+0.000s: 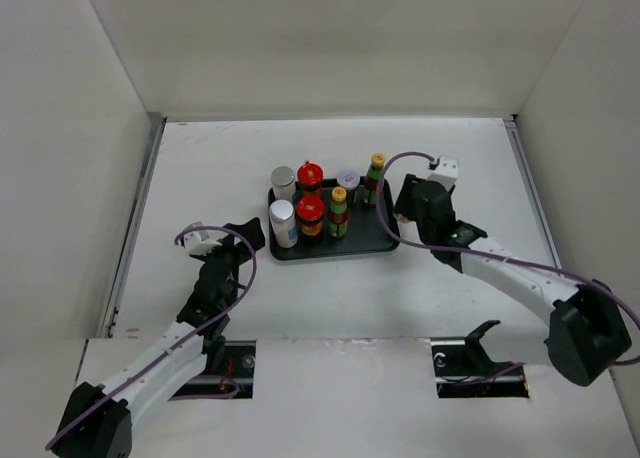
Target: Organize the condiment bottles
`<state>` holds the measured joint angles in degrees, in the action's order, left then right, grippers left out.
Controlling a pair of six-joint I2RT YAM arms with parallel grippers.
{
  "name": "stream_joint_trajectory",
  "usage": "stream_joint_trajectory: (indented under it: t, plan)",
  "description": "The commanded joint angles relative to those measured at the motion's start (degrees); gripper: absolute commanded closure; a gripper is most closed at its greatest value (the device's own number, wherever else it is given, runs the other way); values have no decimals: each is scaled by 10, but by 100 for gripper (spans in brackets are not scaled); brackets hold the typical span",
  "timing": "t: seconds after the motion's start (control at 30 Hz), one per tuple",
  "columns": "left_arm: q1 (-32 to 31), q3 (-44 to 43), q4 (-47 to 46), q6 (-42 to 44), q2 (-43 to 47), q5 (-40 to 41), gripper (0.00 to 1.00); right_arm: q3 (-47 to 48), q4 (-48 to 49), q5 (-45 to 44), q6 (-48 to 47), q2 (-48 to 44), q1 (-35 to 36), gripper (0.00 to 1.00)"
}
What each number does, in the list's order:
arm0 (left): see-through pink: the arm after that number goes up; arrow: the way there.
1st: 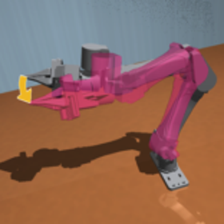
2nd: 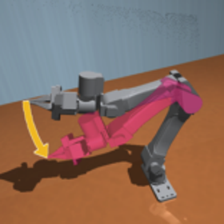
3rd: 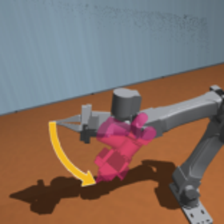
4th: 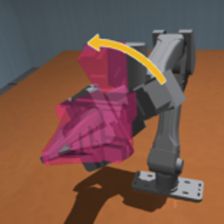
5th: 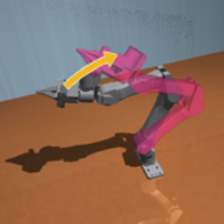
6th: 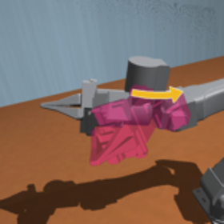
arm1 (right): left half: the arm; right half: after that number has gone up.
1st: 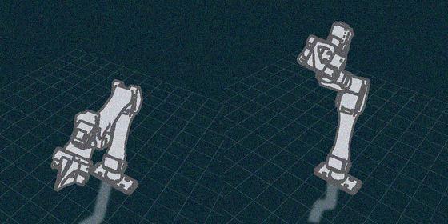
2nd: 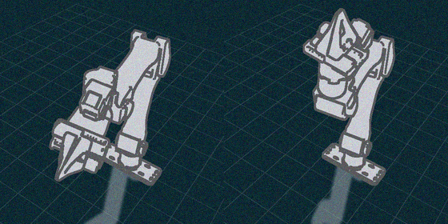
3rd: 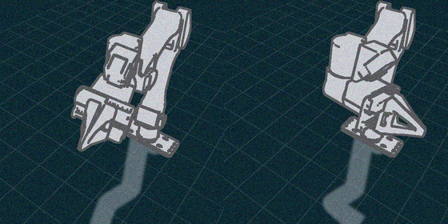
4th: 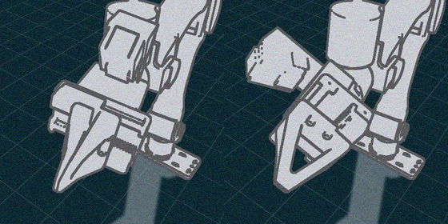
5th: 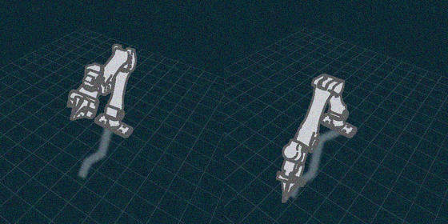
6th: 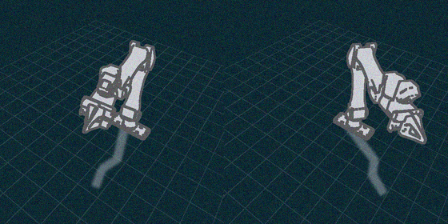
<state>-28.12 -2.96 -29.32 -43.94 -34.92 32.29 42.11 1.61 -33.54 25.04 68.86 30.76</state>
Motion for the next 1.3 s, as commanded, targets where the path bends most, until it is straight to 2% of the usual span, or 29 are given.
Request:
stream_joint_trajectory:
  t: [0.0, 0.27, 0.47, 0.53, 0.6, 0.63, 0.77, 0.83, 0.87, 1.07, 1.27]
  plan:
    - [5, 16, -12, -2, 9, -3, 0, 60, 52, 0, 13, 39, 36, 51]
    - [8, 8, 7, 3, 6, -1, 0, 98, 98, 22, 14, 145, 74, 50]
    - [10, 5, 8, 5, -5, 1, 0, 109, 99, 24, 15, 186, 89, 47]
    - [14, 6, 8, 4, -5, 9, 0, 113, 93, 25, 15, 196, 96, 40]
    - [16, 6, 13, 2, -7, 17, 0, 112, 93, 27, 17, 198, 103, 26]
    - [17, 3, 17, 1, -9, 22, 0, 109, 93, 25, 19, 196, 106, 22]
    - [17, -7, 35, -2, -24, 30, 0, 94, 92, 22, 22, 173, 109, 13]
    - [17, -13, 43, -2, -30, 33, 0, 83, 90, 22, 22, 150, 109, 2]
    - [17, -18, 48, -2, -32, 33, 0, 76, 89, 20, 22, 134, 109, 0]
    - [16, -60, 122, -5, -27, 33, 0, 30, 90, 8, 23, 18, 98, 0]
    - [17, -135, 240, -11, -24, 31, 0, -26, 93, -15, 66, -41, 35, 0]
